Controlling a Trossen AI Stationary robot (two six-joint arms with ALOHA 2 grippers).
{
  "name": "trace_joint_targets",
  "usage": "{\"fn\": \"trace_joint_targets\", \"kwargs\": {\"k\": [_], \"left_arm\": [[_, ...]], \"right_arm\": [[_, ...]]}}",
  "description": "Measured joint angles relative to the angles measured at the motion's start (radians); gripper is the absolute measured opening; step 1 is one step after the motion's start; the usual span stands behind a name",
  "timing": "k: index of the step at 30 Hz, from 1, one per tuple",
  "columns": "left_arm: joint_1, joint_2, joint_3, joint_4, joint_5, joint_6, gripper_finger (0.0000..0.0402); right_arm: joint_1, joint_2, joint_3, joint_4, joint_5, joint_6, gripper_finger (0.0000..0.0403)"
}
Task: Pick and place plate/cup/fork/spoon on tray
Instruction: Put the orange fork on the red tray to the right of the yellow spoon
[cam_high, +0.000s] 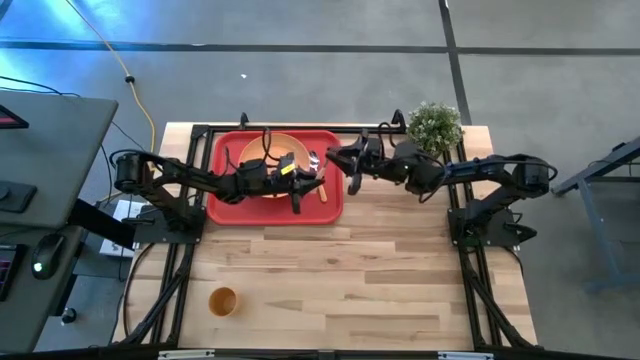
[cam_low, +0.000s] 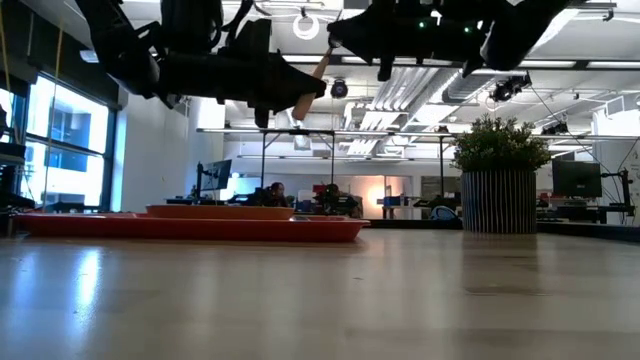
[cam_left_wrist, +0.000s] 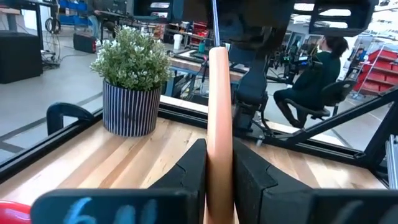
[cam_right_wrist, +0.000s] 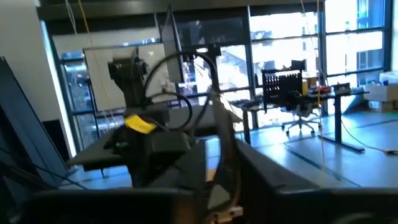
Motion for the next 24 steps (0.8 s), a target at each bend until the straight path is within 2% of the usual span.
{"fn": "trace_joint_targets", "kwargs": {"k": [2, 6, 10, 12, 14, 16, 19, 21, 24], "left_arm": [[0.0, 0.0, 0.0, -0.004, 0.0, 0.001, 0.004], [-0.001, 0.0, 0.0, -0.039, -0.012, 0.07, 0.0058], [0.0, 0.0, 0.0, -0.118, -0.051, 0.128, 0.0093], [0.0, -0.002, 0.0, -0.162, -0.107, 0.146, 0.0113], [0.002, -0.01, 0.002, -0.197, -0.212, 0.149, 0.0135], [0.002, -0.016, 0.001, -0.243, -0.339, 0.139, 0.0155], [0.003, -0.028, 0.001, -0.303, -0.493, 0.126, 0.0177], [0.009, -0.03, 0.001, -0.341, -0.519, 0.123, 0.0183], [0.02, -0.041, 0.002, -0.375, -0.518, 0.106, 0.0185]], "right_arm": [[-0.001, 0.0, 0.001, -0.023, -0.001, -0.017, 0.0023], [-0.021, -0.001, 0.036, -0.129, -0.005, 0.0, 0.0007], [-0.075, 0.005, 0.181, -0.511, -0.015, -0.009, 0.0004], [-0.105, 0.024, 0.269, -0.726, -0.003, -0.042, 0.0002], [-0.143, 0.06, 0.349, -0.896, -0.006, -0.047, 0.0001], [-0.189, 0.1, 0.416, -1.014, -0.062, -0.047, 0.0001], [-0.254, 0.196, 0.473, -1.041, -0.207, 0.001, 0.0001], [-0.292, 0.275, 0.496, -1.039, -0.297, 0.042, 0.0001], [-0.332, 0.378, 0.533, -1.005, -0.368, 0.091, 0.0001]]}}
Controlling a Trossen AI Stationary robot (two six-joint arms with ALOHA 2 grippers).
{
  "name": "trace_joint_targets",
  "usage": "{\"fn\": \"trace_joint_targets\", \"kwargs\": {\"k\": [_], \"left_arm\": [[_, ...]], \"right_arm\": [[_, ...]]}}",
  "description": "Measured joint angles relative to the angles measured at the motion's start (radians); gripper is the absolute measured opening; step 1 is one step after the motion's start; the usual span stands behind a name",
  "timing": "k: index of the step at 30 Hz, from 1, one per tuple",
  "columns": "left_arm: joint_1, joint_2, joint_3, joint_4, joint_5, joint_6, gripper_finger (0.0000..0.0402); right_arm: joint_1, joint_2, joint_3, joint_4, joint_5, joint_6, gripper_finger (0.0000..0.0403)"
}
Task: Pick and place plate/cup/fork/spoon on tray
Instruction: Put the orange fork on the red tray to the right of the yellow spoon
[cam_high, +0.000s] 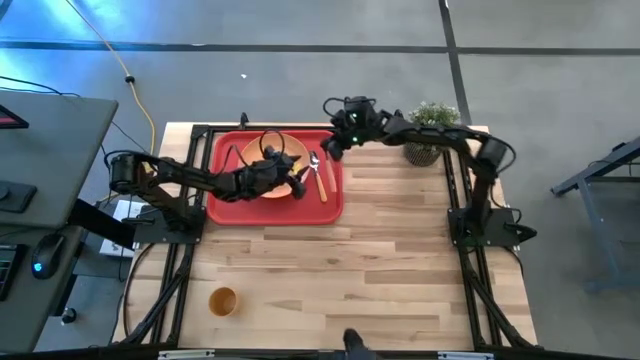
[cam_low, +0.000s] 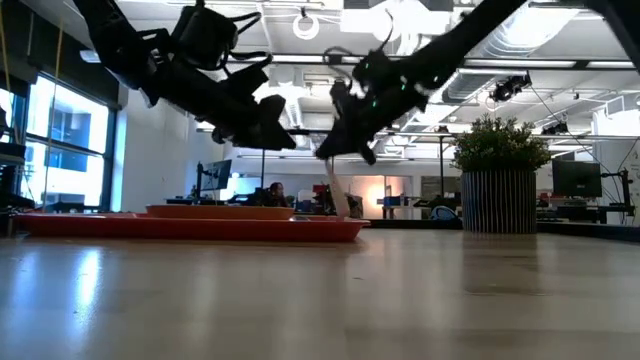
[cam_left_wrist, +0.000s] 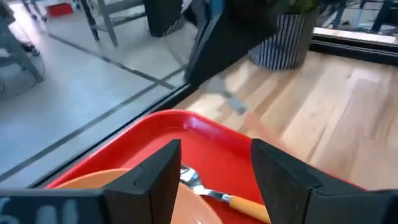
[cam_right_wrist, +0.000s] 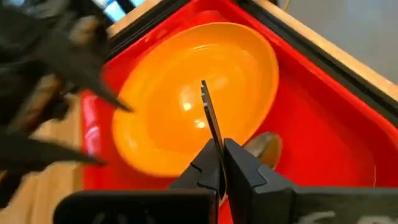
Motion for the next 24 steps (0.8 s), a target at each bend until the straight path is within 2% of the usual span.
{"fn": "trace_joint_targets", "kwargs": {"k": [5, 15, 19, 24], "left_arm": [[0.022, -0.005, -0.001, -0.042, -0.007, -0.037, 0.0186], [0.052, -0.005, -0.001, -0.125, -0.008, -0.045, 0.0186], [0.052, -0.005, -0.001, -0.16, -0.008, -0.045, 0.0186], [0.051, -0.005, -0.001, -0.235, -0.008, -0.049, 0.0186]], "right_arm": [[-0.037, 0.135, 0.015, 0.027, -0.018, 0.068, 0.0], [-0.056, 0.197, 0.015, 0.053, -0.047, 0.115, 0.0007], [-0.057, 0.199, 0.013, 0.046, -0.033, 0.097, 0.0052], [-0.054, 0.199, 0.013, 0.037, 0.053, 0.074, 0.013]]}}
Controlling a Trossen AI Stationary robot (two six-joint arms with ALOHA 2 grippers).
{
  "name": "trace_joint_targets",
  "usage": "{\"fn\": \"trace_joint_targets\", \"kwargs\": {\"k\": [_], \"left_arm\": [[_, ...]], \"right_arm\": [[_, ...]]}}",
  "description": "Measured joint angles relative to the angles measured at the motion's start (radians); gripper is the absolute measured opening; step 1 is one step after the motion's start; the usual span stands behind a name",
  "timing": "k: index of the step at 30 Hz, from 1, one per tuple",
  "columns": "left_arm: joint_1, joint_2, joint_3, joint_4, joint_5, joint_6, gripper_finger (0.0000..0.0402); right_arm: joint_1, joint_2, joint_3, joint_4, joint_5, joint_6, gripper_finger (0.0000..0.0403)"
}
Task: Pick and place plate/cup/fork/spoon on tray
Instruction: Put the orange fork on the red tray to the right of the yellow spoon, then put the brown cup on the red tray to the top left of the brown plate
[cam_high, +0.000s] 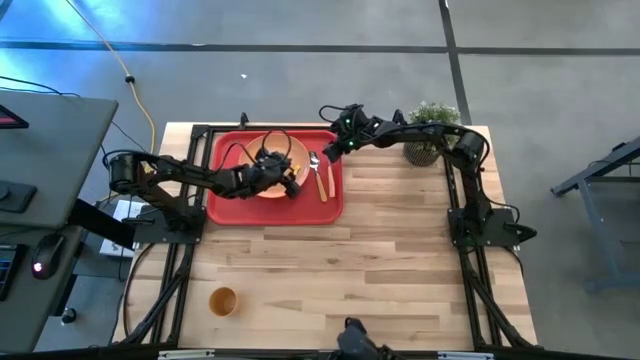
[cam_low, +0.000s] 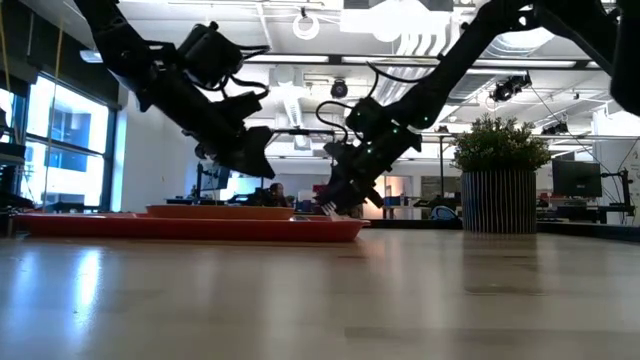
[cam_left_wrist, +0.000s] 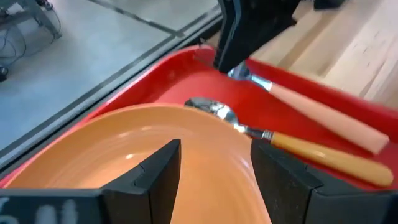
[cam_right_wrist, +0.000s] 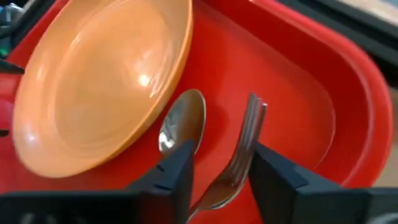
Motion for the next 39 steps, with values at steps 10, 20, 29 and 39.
{"fn": "trace_joint_targets", "kwargs": {"k": [10, 20, 29, 39], "left_arm": [[-0.032, -0.091, -0.001, -0.175, -0.014, -0.035, 0.0186], [-0.136, -0.328, 0.0, -0.433, -0.103, -0.131, 0.0186], [-0.198, -0.413, 0.0, -0.65, -0.107, -0.26, 0.0186], [-0.296, -0.42, -0.043, -0.77, -0.057, -0.371, 0.0186]], "right_arm": [[0.015, -0.004, 0.0, -0.01, -0.012, -0.088, 0.0199], [0.036, -0.012, 0.0, -0.09, 0.197, -0.283, 0.02], [0.132, -0.096, 0.0, -0.019, 0.405, -0.399, 0.02], [0.27, -0.112, 0.0, 0.148, 0.316, -0.402, 0.02]]}}
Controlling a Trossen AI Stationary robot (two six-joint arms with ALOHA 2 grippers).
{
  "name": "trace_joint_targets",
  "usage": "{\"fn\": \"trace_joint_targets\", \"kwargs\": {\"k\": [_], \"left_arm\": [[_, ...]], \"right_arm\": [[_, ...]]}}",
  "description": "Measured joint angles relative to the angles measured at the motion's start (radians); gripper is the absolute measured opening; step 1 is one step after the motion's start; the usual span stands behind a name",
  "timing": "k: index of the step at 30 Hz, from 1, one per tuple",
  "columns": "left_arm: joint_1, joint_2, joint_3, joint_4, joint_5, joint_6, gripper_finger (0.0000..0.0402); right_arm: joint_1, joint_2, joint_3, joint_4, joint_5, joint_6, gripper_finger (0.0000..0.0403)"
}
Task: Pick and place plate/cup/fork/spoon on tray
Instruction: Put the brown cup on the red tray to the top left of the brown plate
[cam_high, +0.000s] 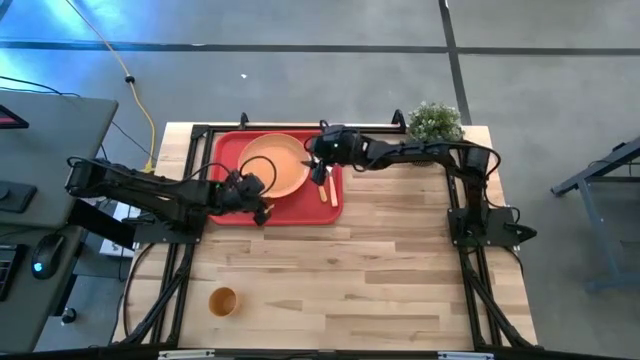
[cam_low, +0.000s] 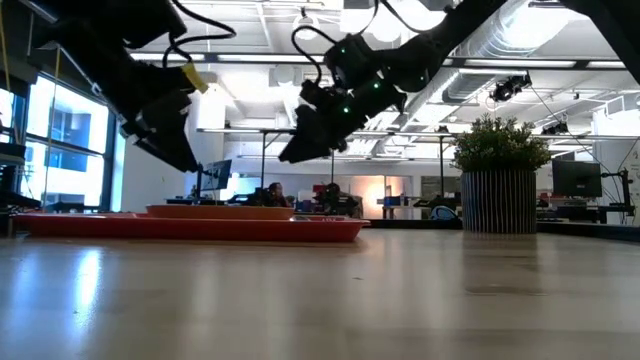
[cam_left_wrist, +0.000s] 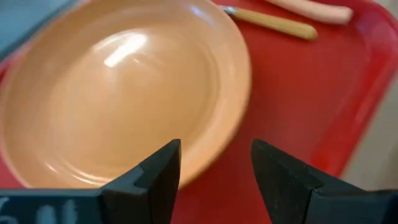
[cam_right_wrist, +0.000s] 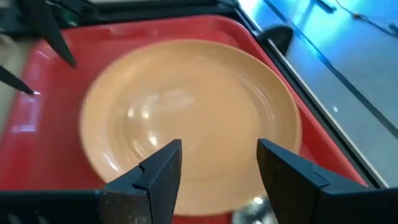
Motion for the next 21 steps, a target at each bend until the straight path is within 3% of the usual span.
{"fn": "trace_joint_targets", "kwargs": {"k": [8, 14, 21], "left_arm": [[-0.108, -0.024, -0.003, 0.015, 0.001, -0.042, 0.0186], [-0.216, -0.09, -0.003, -0.046, 0.036, -0.025, 0.0186], [-0.402, -0.203, -0.01, -0.152, -0.117, -0.167, 0.0186]], "right_arm": [[0.07, 0.0, 0.0, 0.117, -0.169, -0.001, 0.02], [0.11, 0.001, 0.094, -0.02, -0.232, 0.027, 0.02], [0.214, 0.001, 0.247, -0.129, -0.201, 0.059, 0.02]]}}
